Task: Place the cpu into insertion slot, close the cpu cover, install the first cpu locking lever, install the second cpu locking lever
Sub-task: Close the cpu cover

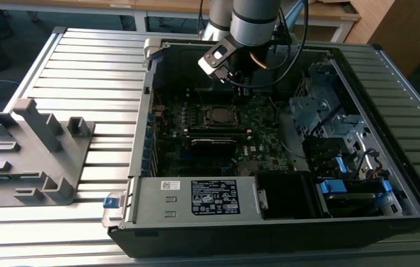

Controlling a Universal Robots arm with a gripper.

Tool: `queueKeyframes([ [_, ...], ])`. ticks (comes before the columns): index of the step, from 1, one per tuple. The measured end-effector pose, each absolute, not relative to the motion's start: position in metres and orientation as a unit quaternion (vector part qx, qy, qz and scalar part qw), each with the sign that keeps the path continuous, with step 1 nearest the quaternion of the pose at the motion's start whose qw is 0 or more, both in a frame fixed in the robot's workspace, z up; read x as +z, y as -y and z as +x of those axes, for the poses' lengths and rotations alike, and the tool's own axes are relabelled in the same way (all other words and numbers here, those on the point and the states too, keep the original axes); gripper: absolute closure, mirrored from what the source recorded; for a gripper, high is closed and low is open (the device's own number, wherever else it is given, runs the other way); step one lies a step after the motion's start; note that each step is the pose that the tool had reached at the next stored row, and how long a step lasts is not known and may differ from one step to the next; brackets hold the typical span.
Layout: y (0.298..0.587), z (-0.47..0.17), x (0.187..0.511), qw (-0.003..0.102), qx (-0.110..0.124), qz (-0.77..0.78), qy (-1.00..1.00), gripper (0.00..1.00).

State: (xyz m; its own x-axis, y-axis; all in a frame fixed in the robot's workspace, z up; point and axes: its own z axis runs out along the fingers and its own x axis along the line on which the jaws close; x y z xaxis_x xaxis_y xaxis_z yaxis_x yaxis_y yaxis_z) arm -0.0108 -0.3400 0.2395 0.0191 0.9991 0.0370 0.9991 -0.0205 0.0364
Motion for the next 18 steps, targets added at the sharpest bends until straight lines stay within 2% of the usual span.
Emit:
queueKeyframes([
  [18, 0.34, -0.023, 0.233, 0.0, 0.026, 0.714, -0.7, 0.89],
])
